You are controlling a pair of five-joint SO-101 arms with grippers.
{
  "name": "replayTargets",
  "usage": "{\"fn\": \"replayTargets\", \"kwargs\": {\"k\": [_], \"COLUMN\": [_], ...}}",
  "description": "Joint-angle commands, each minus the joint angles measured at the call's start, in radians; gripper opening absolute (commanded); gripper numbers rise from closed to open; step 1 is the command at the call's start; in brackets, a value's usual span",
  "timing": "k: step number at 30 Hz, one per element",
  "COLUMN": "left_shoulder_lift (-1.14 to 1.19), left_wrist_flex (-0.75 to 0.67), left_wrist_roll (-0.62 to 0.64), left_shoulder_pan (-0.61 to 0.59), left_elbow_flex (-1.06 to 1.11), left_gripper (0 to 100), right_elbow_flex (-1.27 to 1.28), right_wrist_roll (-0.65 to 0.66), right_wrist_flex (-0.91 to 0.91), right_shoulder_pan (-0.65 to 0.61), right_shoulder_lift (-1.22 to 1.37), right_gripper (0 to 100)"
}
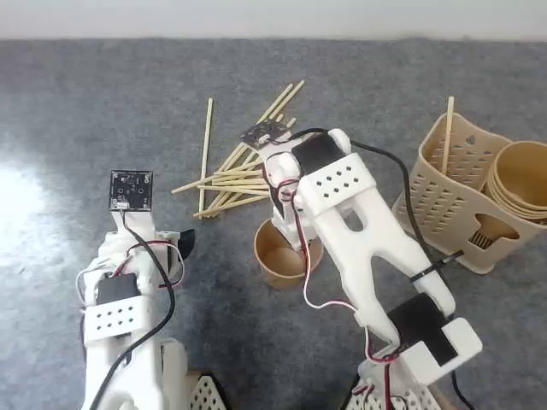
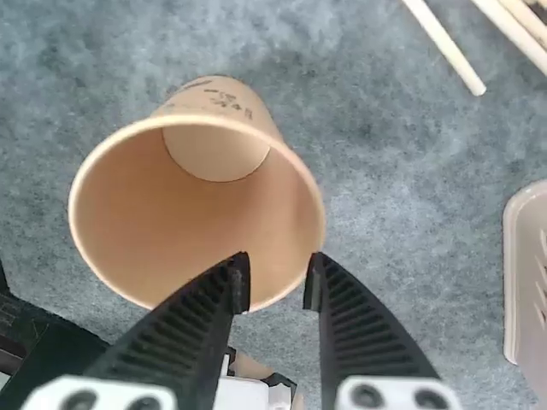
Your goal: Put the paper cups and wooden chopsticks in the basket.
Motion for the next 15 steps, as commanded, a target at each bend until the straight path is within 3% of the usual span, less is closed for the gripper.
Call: {"fn": "replayTargets", "kwargs": {"k": [1,15], "left_shoulder_lift": [0.005,0.005], "left_wrist_flex": [-0.020,-0.020], "left_wrist_roll": [0.015,0.015], "left_shoulder_pan": [0.003,0.005], "left_elbow_flex": [-0.008,-0.008], "left_gripper": [30,30], "right_elbow_flex": [-0.049,-0.138], "right_wrist_roll": [-0.009,-0.003], "right_wrist_flex": [-0.007,0.041], "right_shoulder_pan": [0.012,0.061], "right_shoulder_lift": [0.004,-0.007], "right_gripper": [11.1,11.1]}}
